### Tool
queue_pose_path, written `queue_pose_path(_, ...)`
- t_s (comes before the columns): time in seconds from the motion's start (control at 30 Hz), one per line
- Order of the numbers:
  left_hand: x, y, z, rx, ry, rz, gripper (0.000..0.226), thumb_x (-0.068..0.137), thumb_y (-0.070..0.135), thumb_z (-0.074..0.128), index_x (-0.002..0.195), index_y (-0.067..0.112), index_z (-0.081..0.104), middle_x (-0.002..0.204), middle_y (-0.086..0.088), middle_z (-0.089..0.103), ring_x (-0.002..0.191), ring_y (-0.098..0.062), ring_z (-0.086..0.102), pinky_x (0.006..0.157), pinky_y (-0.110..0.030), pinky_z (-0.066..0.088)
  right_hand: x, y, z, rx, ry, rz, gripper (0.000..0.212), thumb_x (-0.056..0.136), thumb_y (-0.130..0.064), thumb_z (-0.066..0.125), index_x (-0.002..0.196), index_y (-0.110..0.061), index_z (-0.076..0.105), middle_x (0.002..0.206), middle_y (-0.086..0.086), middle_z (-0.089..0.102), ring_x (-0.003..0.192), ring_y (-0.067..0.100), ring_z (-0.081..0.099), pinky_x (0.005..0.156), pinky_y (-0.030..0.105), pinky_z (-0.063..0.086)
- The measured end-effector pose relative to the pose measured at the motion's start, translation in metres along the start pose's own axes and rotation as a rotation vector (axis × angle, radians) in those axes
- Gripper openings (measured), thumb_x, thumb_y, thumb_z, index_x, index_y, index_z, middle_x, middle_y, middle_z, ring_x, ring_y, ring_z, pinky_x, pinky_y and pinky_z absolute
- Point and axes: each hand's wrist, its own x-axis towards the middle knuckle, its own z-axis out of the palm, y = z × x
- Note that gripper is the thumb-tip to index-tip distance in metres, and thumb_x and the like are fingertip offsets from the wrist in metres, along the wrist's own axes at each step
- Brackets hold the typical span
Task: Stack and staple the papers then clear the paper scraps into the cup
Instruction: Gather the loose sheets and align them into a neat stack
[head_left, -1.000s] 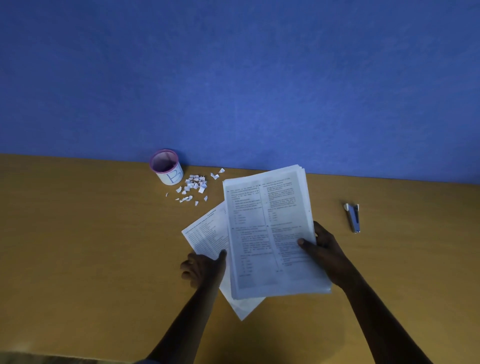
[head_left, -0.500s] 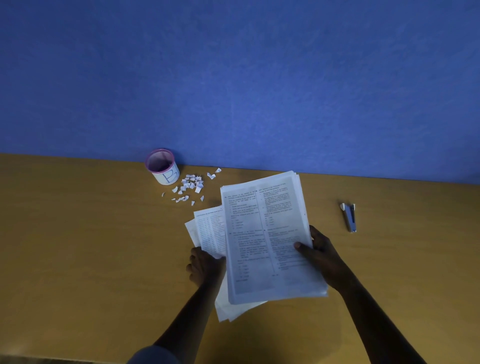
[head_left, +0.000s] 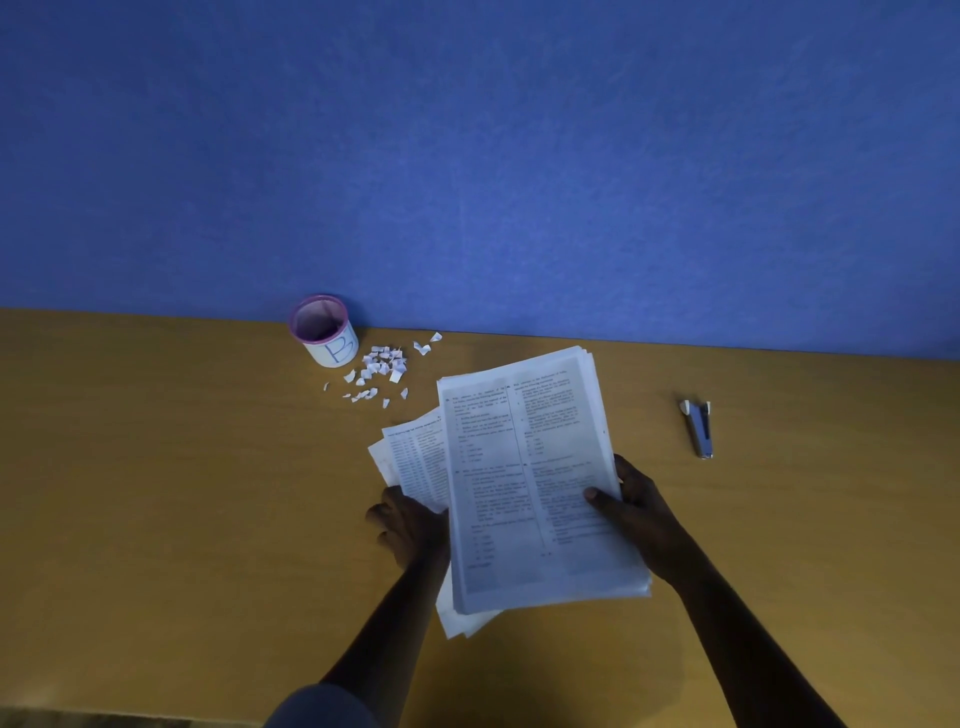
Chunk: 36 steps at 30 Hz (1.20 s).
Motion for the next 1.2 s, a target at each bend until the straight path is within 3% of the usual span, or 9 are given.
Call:
queue_pose_path(0.1, -0.005, 0.003, -0.005, -0.149, -0.008, -0.043, 0.081, 0.076, 0.031, 0.085, 0.135, 0.009, 0.033, 0.139, -0.021, 0.043, 0.125, -0.042, 0.052, 0.098, -0.047, 0.046, -0.001, 0.000, 0.003, 0.004, -0.001, 0.006, 0.047, 0.096, -0.008, 0.068, 0.140, -0.015, 0.055, 0.128, 0.011, 0.071, 0.114, 0.035, 0.071, 0.089, 0.062, 0.060)
queue_pose_path(0.23, -0.003, 0.001, -0.007, -0.201, -0.031, -0.064, 0.081, 0.082, 0.052, 0.066, 0.141, 0.004, 0.039, 0.134, -0.021, 0.060, 0.126, -0.042, 0.057, 0.105, -0.048, 0.047, -0.002, -0.001, 0.003, 0.005, -0.008, 0.001, 0.046, 0.097, -0.005, 0.066, 0.140, -0.013, 0.054, 0.128, 0.011, 0.071, 0.114, 0.035, 0.071, 0.088, 0.058, 0.061)
queue_pose_path(0.33, 0.008, -0.011, -0.005, -0.032, -0.002, -0.029, 0.054, 0.077, 0.051, 0.073, 0.113, 0.012, 0.063, 0.112, -0.013, 0.071, 0.106, -0.036, 0.067, 0.091, -0.050, 0.059, -0.003, -0.001, 0.002, 0.009, 0.000, 0.003, 0.046, 0.097, -0.003, 0.065, 0.140, -0.013, 0.054, 0.127, 0.011, 0.072, 0.113, 0.035, 0.072, 0.086, 0.055, 0.063)
queue_pose_path(0.47, 0.026, -0.030, 0.008, 0.049, -0.010, 0.035, 0.057, 0.059, 0.063, 0.058, 0.091, 0.018, 0.072, 0.095, -0.007, 0.074, 0.091, -0.031, 0.070, 0.082, -0.049, 0.063, -0.005, 0.000, 0.002, 0.022, 0.008, 0.005, 0.046, 0.096, -0.003, 0.065, 0.141, -0.012, 0.055, 0.128, 0.013, 0.071, 0.114, 0.036, 0.071, 0.087, 0.057, 0.061)
queue_pose_path(0.63, -0.010, -0.010, -0.015, -0.082, 0.037, 0.127, 0.033, 0.083, 0.022, 0.080, 0.108, 0.009, 0.062, 0.106, -0.012, 0.073, 0.101, -0.035, 0.070, 0.075, -0.040, 0.057, -0.007, 0.001, 0.002, 0.039, 0.011, 0.003, 0.046, 0.096, -0.003, 0.066, 0.140, -0.011, 0.055, 0.129, 0.015, 0.071, 0.115, 0.037, 0.070, 0.091, 0.062, 0.058)
queue_pose_path(0.8, -0.012, -0.006, -0.018, -0.303, -0.029, 0.019, 0.071, 0.080, 0.016, 0.084, 0.137, 0.012, 0.041, 0.110, -0.014, 0.071, 0.108, -0.037, 0.066, 0.074, -0.038, 0.052, -0.009, 0.001, 0.004, 0.042, 0.008, -0.003, 0.047, 0.096, -0.004, 0.066, 0.141, -0.012, 0.056, 0.129, 0.014, 0.071, 0.116, 0.037, 0.070, 0.091, 0.062, 0.059)
queue_pose_path(0.87, -0.007, -0.009, -0.018, -0.382, -0.097, 0.000, 0.075, 0.077, 0.022, 0.088, 0.139, 0.015, 0.046, 0.107, -0.009, 0.075, 0.105, -0.033, 0.070, 0.080, -0.042, 0.059, -0.010, 0.001, 0.005, 0.041, 0.008, -0.002, 0.048, 0.095, -0.006, 0.067, 0.141, -0.013, 0.055, 0.129, 0.013, 0.071, 0.116, 0.036, 0.070, 0.091, 0.062, 0.059)
queue_pose_path(1.0, -0.006, -0.012, -0.024, -0.478, -0.346, 0.141, 0.025, 0.082, 0.034, 0.085, 0.097, 0.018, 0.073, 0.091, 0.000, 0.080, 0.096, -0.027, 0.077, 0.071, -0.035, 0.061, -0.012, 0.001, 0.005, 0.051, 0.008, 0.010, 0.047, 0.096, -0.004, 0.066, 0.140, -0.013, 0.055, 0.128, 0.014, 0.071, 0.115, 0.037, 0.071, 0.091, 0.063, 0.059)
queue_pose_path(1.2, -0.016, -0.003, -0.041, -0.701, -0.629, 0.257, 0.039, 0.087, 0.034, 0.078, 0.120, 0.013, 0.073, 0.115, -0.016, 0.077, 0.108, -0.037, 0.075, 0.091, -0.061, 0.061, -0.013, -0.003, 0.005, 0.107, 0.010, 0.042, 0.042, 0.097, 0.000, 0.062, 0.137, -0.011, 0.059, 0.126, 0.015, 0.073, 0.114, 0.038, 0.071, 0.091, 0.058, 0.060)
